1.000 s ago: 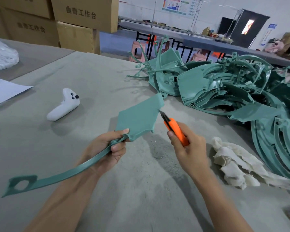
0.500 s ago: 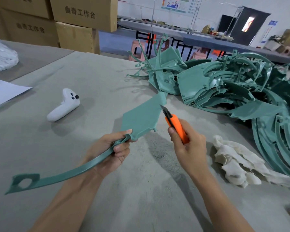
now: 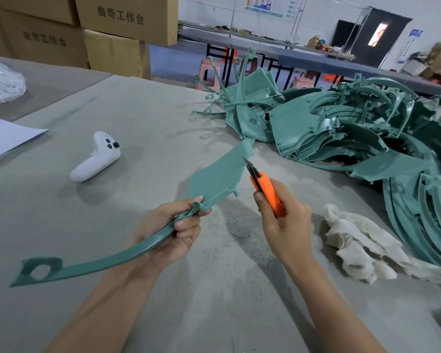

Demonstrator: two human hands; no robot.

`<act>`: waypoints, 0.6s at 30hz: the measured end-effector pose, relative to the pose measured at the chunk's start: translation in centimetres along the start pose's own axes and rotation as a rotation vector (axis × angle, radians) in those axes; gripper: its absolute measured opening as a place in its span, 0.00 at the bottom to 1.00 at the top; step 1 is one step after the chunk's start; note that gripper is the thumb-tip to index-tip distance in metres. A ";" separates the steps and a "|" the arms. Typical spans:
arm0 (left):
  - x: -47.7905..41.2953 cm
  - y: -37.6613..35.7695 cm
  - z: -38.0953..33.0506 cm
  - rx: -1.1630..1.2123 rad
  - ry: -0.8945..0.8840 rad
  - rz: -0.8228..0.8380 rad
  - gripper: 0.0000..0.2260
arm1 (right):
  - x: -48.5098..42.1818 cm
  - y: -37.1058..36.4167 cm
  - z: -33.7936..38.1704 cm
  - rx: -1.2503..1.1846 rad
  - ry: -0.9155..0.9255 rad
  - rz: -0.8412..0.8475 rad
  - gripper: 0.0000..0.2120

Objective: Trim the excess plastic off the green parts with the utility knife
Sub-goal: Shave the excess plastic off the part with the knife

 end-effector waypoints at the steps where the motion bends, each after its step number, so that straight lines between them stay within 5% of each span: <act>1: 0.0 0.0 0.0 0.026 0.004 -0.002 0.09 | 0.1 0.0 0.0 0.000 0.008 0.000 0.12; 18: 0.0 0.4 -0.2 0.088 -0.014 -0.036 0.02 | 0.9 -0.1 0.7 -0.092 0.026 0.115 0.08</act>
Point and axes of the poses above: each hand's wrist, its own x-axis away from the middle knuckle, its own y-axis out of the back of the hand, z = x × y, the point moved 5 cm from there along -x, towards the middle knuckle, and after that the axes turned 13 degrees about -z, right-handed, at the moved point
